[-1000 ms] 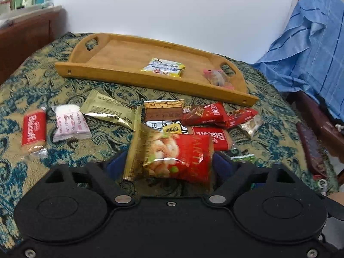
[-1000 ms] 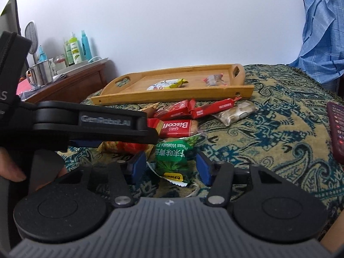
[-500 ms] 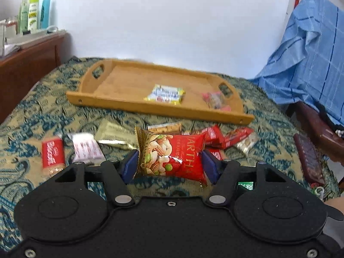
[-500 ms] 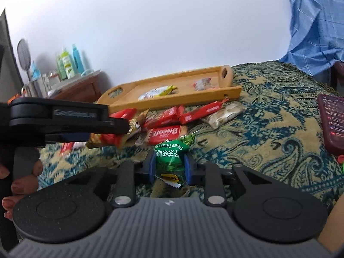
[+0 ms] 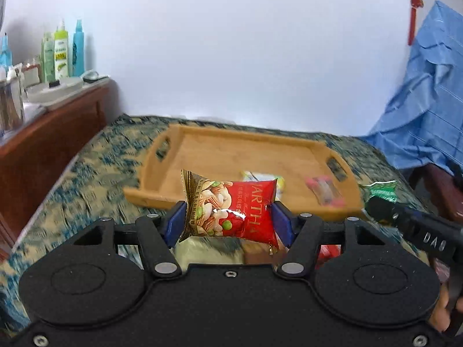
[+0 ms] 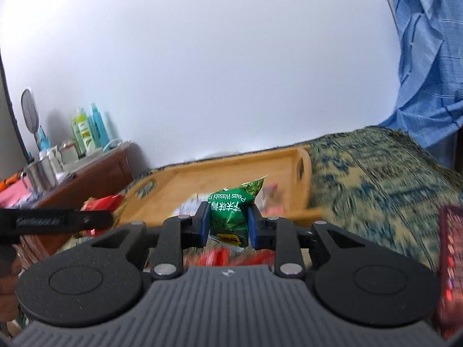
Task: Organize snacks
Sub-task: 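Lower both bags into the tray beside the other packets and release them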
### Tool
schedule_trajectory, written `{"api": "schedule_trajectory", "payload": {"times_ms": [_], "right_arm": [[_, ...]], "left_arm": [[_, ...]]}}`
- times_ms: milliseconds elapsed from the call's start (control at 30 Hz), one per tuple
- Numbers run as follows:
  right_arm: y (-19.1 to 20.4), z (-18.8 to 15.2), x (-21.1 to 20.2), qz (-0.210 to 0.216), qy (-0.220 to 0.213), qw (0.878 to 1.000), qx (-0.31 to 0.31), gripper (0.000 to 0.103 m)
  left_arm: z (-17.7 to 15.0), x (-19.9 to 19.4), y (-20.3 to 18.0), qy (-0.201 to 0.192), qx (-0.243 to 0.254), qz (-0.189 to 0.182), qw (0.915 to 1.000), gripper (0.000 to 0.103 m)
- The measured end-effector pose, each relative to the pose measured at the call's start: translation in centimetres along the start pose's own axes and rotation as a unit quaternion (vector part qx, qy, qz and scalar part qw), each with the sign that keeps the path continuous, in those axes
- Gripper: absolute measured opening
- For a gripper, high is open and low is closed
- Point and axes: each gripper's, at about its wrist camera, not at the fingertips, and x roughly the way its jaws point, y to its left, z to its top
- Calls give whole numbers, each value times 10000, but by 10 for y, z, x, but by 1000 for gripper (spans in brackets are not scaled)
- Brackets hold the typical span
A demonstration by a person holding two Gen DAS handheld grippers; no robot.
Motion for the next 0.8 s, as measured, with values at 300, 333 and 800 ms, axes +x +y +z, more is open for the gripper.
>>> {"api": "schedule_trajectory", "payload": {"times_ms": [300,333,800], "right_arm": [[-8,23,65,155,538,9984,102,31],[-7,23,70,165,598,9980,106,31],[-4,20,123,181,1212,9923,197,31]], "left_arm": [[40,68,12,357,-315,192,9987,61],[42,76,11,396,-316,189,9985,61],[37,147,2,864,-147,567,9945,61]]}}
